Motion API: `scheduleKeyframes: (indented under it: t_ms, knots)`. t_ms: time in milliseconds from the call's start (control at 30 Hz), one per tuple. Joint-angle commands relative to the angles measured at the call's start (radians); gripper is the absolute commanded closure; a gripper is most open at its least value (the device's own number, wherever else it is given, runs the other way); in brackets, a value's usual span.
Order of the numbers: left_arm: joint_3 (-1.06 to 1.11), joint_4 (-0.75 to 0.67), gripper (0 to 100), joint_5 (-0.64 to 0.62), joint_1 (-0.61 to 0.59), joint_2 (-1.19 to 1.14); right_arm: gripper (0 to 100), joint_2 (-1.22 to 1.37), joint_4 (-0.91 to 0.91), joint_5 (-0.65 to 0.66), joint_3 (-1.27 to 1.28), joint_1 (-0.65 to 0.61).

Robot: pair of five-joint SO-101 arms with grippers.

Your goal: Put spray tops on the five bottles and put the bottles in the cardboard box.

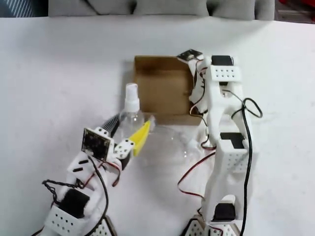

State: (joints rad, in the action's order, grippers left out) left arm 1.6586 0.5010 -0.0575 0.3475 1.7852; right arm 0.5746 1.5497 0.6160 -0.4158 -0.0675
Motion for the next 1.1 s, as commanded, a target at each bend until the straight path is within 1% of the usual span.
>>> scheduleKeyframes:
  t_ms: [0,100,200,300,400,533,600,700,733,833,1067]
  knots:
    - [-0.018,-0.035,98,0.011,-0.012,0.012,98.0,-0.079,-0.015,0.011,0.014,0.007]
    - [-0.018,-0.035,98,0.011,-0.012,0.012,97.1,-0.104,0.015,0.011,0.025,0.016]
    - [-0.018,-0.035,98,0.011,-0.012,0.012,87.9,-0.157,0.099,0.037,0.051,0.007]
    - [-0.018,-0.035,98,0.011,-0.012,0.012,78.9,-0.213,0.111,0.061,0.074,-0.005]
    - [-0.018,-0.035,98,0.011,-0.012,0.012,75.0,-0.229,0.117,0.068,0.077,-0.007]
    - [-0.018,-0.035,98,0.011,-0.013,0.012,77.8,-0.252,0.137,0.066,0.068,0.027]
    - [-0.018,-0.035,98,0.011,-0.013,0.012,82.9,-0.3,0.173,0.063,0.075,0.05]
    - [-0.021,-0.037,98,0.011,-0.013,0.012,93.6,-0.4,0.177,0.061,0.106,0.113]
    - [-0.023,-0.037,98,0.011,-0.013,0.012,95.7,-0.437,0.177,0.061,0.133,0.131]
    - [-0.057,-0.037,98,0.003,-0.013,0.012,96.7,-0.545,0.176,0.068,0.275,0.162]
    - [-0.107,-0.037,98,0.002,-0.013,0.008,98.3,-0.851,0.119,0.068,0.709,0.136]
